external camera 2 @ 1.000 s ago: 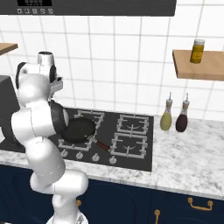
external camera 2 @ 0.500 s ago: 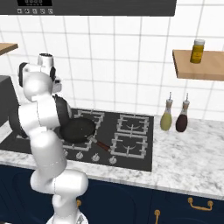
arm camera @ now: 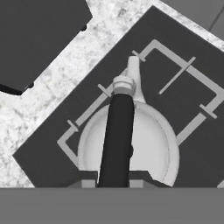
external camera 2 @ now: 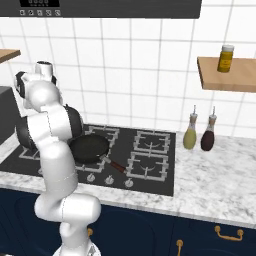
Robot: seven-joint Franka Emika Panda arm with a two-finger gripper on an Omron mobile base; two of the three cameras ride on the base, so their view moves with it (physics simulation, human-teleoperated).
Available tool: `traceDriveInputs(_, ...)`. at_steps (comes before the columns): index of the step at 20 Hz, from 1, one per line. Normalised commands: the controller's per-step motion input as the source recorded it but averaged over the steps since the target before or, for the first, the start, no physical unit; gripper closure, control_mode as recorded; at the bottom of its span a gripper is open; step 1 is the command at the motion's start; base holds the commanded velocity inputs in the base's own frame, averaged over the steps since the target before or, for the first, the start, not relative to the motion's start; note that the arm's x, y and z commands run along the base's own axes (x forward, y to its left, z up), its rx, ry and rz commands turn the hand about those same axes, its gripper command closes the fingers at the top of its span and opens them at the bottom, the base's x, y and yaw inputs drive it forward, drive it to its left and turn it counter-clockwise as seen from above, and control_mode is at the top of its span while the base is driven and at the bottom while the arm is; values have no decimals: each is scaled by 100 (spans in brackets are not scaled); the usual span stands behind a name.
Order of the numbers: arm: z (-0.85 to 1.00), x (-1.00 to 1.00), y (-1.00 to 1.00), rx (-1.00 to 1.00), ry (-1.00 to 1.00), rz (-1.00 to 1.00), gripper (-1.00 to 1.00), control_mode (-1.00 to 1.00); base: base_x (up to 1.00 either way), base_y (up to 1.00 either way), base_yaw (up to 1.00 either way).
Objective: Pick the kettle from the counter and place it on a stove burner. Then turn the burner on.
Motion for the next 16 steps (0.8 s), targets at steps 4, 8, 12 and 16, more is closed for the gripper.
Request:
traceDriveInputs(4,-33,44,43,0,-4,0,100,-100,0,0,0)
traceDriveInputs(8,-28,29,36,0,-7,0,100,-100,0,0,0)
traceDriveInputs(12,-25,5,30,0,-6,0,100,-100,0,0,0)
traceDriveInputs(16,-40,5,13,0,-1,0,100,-100,0,0,0)
